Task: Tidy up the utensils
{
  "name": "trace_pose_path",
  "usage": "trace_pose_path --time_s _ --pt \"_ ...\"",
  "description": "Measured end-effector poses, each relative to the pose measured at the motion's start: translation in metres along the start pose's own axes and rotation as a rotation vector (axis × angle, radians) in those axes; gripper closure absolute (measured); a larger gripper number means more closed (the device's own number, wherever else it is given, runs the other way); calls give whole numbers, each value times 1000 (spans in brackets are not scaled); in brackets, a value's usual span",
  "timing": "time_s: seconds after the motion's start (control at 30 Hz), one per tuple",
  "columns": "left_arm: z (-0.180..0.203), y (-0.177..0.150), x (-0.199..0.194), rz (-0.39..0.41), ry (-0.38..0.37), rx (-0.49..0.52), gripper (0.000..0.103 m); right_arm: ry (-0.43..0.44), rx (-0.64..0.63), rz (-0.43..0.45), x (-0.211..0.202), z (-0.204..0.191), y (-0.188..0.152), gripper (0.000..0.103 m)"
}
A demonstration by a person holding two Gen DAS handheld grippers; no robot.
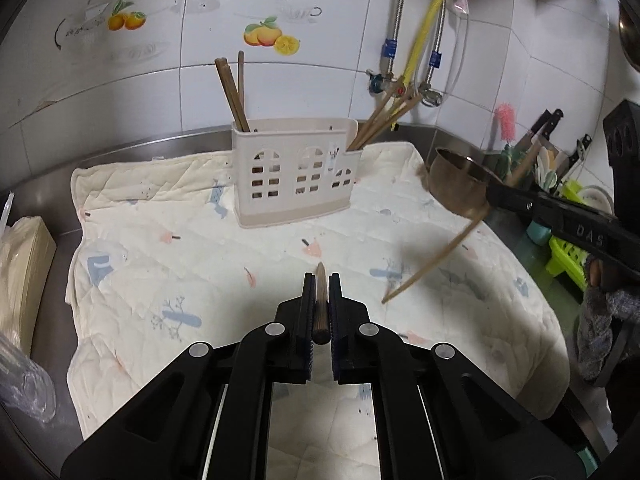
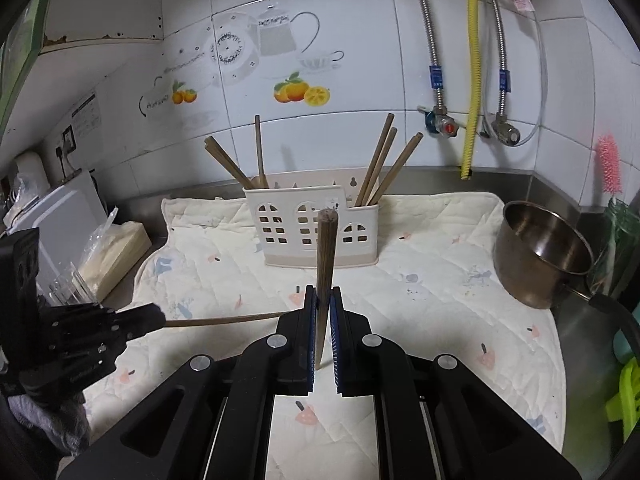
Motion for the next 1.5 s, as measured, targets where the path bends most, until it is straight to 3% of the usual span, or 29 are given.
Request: trace_pose_path --time_s 0.23,0.33,0.67,0.77,0.87,0.97,1.17,1.33,1.5 --pt "-4 21 3 8 -10 6 98 4 -72 -8 2 0 12 95" --pt "-3 23 7 7 -5 16 97 6 -102 -8 2 -2 16 102" --pt "-2 23 7 15 -9 16 98 45 -53 -16 5 6 9 103" --pt "-2 22 8 15 -9 19 97 84 -31 -2 3 1 12 98" --pt "-2 21 8 15 -10 19 97 162 2 -24 1 -6 11 79" --pt "-3 19 7 17 -14 13 97 170 -12 -26 0 -14 6 78" --pt "-3 9 5 14 -14 10 97 192 73 -34 0 -7 -15 77" --pt "-4 -1 3 16 -12 -5 97 158 134 -28 9 6 -55 74" --pt "-5 -10 3 14 -9 -20 97 127 172 -90 30 19 -102 74"
Point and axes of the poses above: each gripper's, at about its wrist camera, not at the fingertips, and x roughly the way its jaws point, z to its right, y to its top, the point moved 9 cm from there along x, roughly the way its jaws point, and after that the axes turned 10 degrees about -y, right-handed, at the moved point
